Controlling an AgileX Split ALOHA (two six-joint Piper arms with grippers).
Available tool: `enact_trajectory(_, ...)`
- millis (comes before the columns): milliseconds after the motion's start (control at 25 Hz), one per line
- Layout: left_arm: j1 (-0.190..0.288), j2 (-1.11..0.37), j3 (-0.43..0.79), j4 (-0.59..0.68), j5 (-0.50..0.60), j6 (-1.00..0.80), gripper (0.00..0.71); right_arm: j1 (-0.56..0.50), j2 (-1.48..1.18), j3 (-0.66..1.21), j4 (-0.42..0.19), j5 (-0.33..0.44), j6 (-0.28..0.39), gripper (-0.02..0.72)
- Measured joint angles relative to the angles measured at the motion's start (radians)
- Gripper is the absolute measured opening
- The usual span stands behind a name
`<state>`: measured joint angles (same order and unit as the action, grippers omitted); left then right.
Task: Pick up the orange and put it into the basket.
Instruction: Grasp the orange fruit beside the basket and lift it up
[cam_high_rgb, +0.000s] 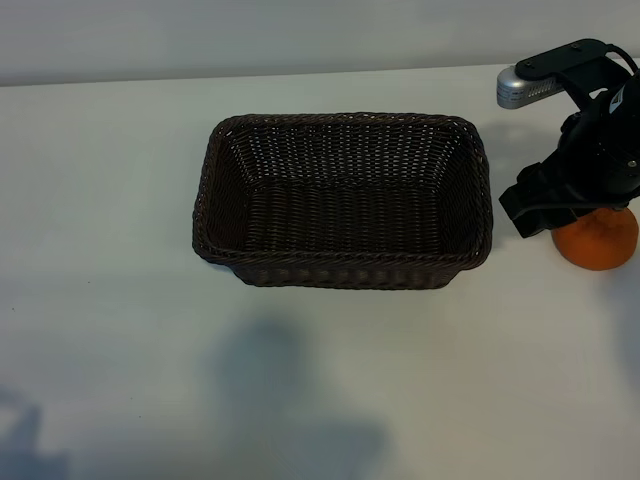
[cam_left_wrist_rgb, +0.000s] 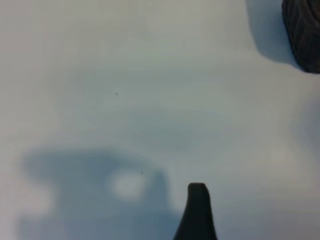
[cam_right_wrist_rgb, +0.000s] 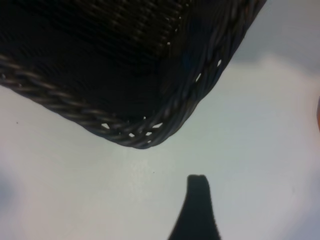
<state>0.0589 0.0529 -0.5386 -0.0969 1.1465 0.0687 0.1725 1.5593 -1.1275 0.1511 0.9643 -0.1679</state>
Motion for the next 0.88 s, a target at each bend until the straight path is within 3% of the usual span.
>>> enact_trajectory(600,-0.018,-0.017,0.020,0.047,-0.039,0.008,0.596,0.000,0.000,0.000,0.000,-0.041,0.002,0.561)
enact_trajectory(760,-0.053,-0.061,0.020,0.063,-0.040,0.008,0.596,0.000,0.000,0.000,-0.012,-0.078,0.055,0.561)
enact_trajectory(880,-0.058,-0.062,0.028,0.073,-0.049,0.009,0.596,-0.001,0.000,0.000,-0.087,-0.097,0.149,0.561)
